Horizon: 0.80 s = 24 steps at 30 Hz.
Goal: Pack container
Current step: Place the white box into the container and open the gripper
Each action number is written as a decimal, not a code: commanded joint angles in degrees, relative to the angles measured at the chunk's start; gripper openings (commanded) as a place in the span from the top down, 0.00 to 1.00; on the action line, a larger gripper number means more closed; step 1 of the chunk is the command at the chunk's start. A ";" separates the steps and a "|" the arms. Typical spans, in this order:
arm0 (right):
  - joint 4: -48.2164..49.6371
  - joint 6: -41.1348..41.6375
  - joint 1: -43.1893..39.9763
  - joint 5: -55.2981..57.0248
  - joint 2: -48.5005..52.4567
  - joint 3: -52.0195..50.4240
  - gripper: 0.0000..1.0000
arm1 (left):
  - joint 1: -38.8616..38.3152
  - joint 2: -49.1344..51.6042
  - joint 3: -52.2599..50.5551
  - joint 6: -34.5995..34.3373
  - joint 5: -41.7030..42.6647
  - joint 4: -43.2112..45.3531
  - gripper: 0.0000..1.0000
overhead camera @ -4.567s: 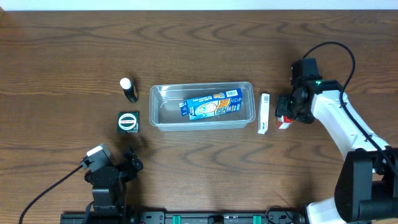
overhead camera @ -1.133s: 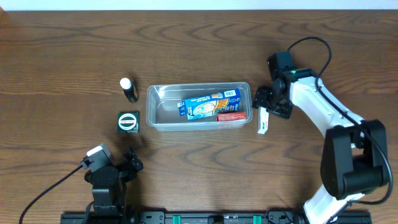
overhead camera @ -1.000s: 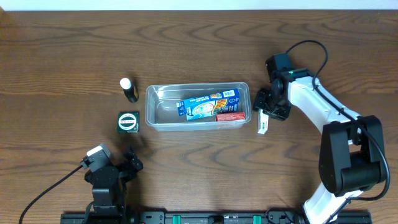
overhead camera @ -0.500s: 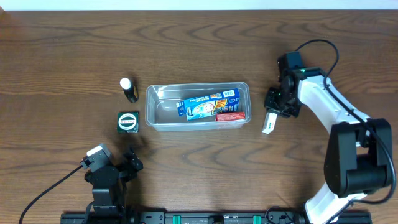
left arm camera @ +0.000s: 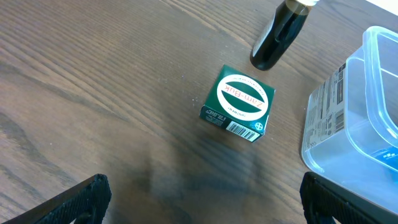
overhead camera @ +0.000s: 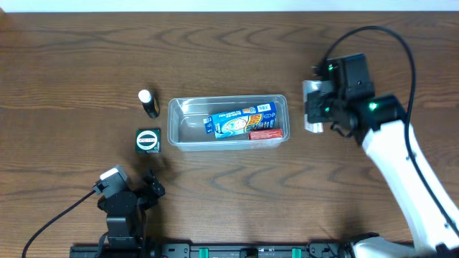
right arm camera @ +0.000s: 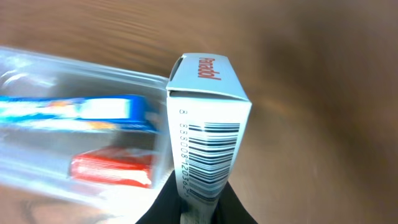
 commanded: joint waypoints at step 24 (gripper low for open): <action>9.22 -61.75 21.55 0.63 9.60 0.79 0.98 | 0.35 -0.46 -0.70 -0.11 -0.28 0.17 0.02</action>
